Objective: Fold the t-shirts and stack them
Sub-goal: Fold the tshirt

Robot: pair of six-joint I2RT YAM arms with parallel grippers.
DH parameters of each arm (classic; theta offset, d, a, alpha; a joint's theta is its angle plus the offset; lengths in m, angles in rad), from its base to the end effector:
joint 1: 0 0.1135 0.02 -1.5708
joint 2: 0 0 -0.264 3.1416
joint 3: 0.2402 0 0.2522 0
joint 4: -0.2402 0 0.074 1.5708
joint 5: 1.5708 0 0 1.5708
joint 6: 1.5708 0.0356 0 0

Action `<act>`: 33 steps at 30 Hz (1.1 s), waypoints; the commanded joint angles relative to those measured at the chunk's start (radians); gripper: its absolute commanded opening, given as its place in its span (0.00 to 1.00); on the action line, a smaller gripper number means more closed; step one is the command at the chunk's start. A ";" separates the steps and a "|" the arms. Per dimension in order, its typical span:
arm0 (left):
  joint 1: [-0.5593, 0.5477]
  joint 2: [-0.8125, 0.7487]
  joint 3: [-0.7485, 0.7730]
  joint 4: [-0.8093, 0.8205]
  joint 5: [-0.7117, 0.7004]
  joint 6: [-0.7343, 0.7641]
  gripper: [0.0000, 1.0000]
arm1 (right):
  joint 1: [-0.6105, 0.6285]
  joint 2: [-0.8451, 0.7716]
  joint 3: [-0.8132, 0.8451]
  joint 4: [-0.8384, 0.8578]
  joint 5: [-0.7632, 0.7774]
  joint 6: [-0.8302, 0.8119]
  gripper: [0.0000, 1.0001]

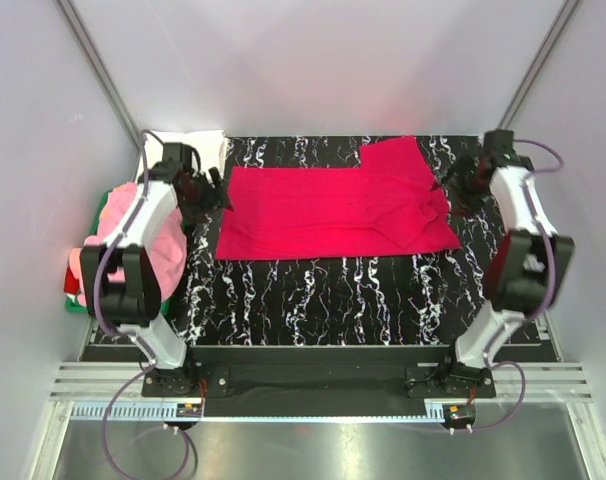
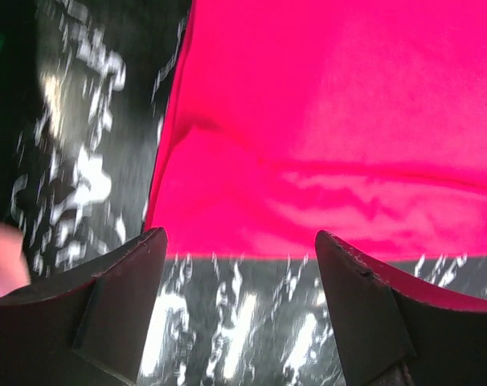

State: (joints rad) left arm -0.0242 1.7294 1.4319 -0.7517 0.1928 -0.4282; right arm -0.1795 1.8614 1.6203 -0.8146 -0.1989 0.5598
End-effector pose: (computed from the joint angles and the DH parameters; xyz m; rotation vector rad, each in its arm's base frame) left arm 0.3675 -0.0157 0.2653 -0.4641 2.6067 -0.4079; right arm 0.3963 -0.0648 0.2714 0.8912 2.4927 0.3910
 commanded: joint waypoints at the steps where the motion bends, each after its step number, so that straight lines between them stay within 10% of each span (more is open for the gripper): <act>1: 0.004 -0.134 -0.179 0.050 -0.026 -0.024 0.80 | -0.035 -0.200 -0.248 0.095 0.026 0.032 0.82; 8: 0.006 -0.229 -0.413 0.178 -0.015 -0.086 0.85 | -0.124 -0.289 -0.605 0.274 -0.105 0.058 0.78; 20: 0.006 -0.073 -0.407 0.265 -0.067 -0.126 0.86 | -0.155 -0.121 -0.582 0.347 -0.070 0.051 0.71; 27: 0.003 -0.013 -0.442 0.308 -0.064 -0.170 0.81 | -0.181 -0.082 -0.586 0.377 -0.068 0.035 0.42; 30: 0.003 0.033 -0.429 0.319 -0.056 -0.159 0.49 | -0.181 -0.077 -0.589 0.379 -0.086 0.032 0.09; 33: 0.000 0.033 -0.409 0.327 -0.046 -0.153 0.01 | -0.181 -0.087 -0.593 0.362 -0.082 0.020 0.00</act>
State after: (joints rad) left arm -0.0231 1.7321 1.0023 -0.4564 0.1539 -0.5930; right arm -0.3595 1.7790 1.0130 -0.4580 -0.2913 0.5999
